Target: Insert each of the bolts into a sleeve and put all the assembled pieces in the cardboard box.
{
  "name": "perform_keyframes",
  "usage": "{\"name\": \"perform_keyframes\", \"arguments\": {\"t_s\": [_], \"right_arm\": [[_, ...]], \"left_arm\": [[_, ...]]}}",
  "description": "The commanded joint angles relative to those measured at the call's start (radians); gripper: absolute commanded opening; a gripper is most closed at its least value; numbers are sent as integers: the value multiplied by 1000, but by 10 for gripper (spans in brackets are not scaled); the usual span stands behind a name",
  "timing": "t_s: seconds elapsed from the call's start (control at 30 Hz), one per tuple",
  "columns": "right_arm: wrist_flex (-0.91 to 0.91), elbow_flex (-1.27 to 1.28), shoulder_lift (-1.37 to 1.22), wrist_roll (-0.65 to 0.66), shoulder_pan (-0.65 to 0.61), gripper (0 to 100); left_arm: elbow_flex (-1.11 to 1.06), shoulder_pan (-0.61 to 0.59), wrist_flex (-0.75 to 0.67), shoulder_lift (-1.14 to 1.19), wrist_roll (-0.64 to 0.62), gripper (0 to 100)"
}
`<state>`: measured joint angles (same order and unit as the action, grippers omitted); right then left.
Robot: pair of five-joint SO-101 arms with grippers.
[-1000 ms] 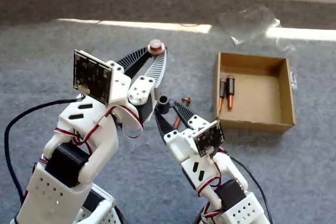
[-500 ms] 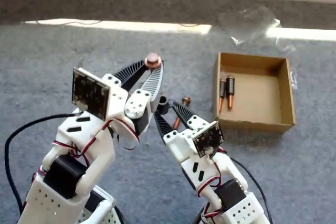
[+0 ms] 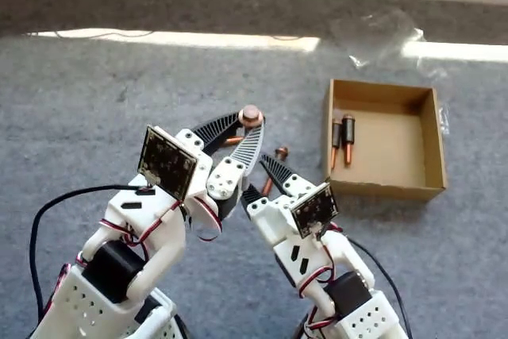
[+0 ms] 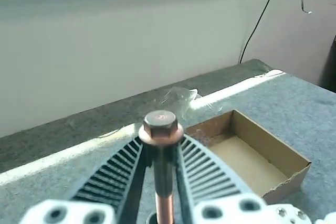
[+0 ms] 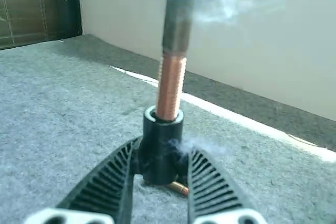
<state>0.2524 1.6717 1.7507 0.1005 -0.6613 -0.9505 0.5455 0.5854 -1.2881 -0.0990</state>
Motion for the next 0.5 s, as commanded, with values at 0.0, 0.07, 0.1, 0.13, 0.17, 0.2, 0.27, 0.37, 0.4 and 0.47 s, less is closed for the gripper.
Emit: {"name": "perform_keyframes", "arguments": {"t_s": [0.0,0.07,0.1,0.13,0.17,0.2,0.27,0.37,0.4,0.47], "right_arm": [[-5,134,10,12,-7,5],[-5,134,10,12,-7,5],[-5,134,10,12,-7,5],[-5,134,10,12,-7,5],[-5,134,10,12,-7,5],[-5,134,10,12,-7,5],[-5,134,10,12,-7,5],[-5,134,10,12,-7,5],[-5,134,10,12,-7,5],[-5,134,10,12,-7,5]], "left_arm": [[-8,13,-58,-18,8,5],[-5,13,-58,-18,11,5],[-5,13,-58,-18,11,5],[-5,13,-58,-18,11,5],[-7,12,-58,-18,12,5],[-7,12,-58,-18,12,5],[-8,12,-58,-18,12,5],[-8,10,-58,-18,12,5],[-8,10,-58,-18,12,5],[-8,-12,-58,-18,8,5]]}}
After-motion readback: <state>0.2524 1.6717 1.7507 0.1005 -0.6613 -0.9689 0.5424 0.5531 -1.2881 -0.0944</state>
